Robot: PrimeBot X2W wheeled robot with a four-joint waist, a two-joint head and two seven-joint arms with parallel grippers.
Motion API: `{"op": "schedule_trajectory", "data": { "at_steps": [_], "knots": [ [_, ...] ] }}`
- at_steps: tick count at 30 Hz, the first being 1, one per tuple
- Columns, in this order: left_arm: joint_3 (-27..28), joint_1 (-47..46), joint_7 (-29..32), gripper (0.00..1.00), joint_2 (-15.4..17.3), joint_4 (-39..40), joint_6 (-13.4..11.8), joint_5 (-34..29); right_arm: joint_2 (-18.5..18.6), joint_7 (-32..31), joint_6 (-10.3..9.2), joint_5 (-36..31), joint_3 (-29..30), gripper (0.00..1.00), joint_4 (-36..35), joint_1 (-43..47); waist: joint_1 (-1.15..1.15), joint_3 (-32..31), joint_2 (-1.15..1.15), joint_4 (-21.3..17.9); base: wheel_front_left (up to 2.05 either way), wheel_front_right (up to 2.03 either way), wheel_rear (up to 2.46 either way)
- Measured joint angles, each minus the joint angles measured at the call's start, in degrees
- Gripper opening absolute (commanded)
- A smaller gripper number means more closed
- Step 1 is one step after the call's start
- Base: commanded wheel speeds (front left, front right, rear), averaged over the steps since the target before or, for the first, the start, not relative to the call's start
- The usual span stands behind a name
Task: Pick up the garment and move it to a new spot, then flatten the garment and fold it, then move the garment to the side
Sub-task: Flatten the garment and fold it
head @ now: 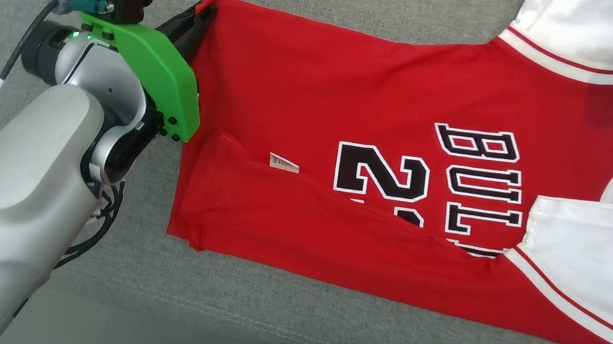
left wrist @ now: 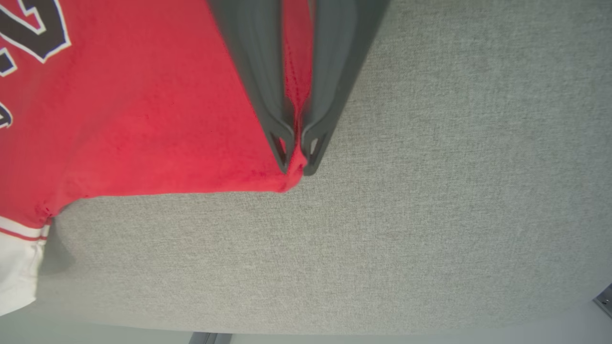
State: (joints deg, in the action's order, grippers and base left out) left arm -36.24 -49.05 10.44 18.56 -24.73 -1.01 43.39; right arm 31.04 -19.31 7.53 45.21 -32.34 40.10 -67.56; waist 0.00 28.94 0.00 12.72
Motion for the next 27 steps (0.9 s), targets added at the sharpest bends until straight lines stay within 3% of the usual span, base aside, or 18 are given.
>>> {"op": "schedule_trajectory", "data": {
  "at_steps": [20, 27],
  "knots": [
    [2.7, 15.6, 3.0, 0.0, 8.0, 13.4, -1.3, 6.9, 5.9, 6.6, 0.0, 10.9, -9.0, 0.0, -10.9, 13.5, -0.01, -12.2, 0.0, -6.0, 0.0, 0.0, 0.0],
    [2.9, 20.4, 1.7, 0.0, 9.1, 17.0, -1.7, 8.0, 7.6, 8.4, 0.0, 12.4, -11.6, 0.0, -13.1, 16.6, -0.01, -13.9, 0.0, -7.5, 0.0, 0.0, 0.0]
  ]
}}
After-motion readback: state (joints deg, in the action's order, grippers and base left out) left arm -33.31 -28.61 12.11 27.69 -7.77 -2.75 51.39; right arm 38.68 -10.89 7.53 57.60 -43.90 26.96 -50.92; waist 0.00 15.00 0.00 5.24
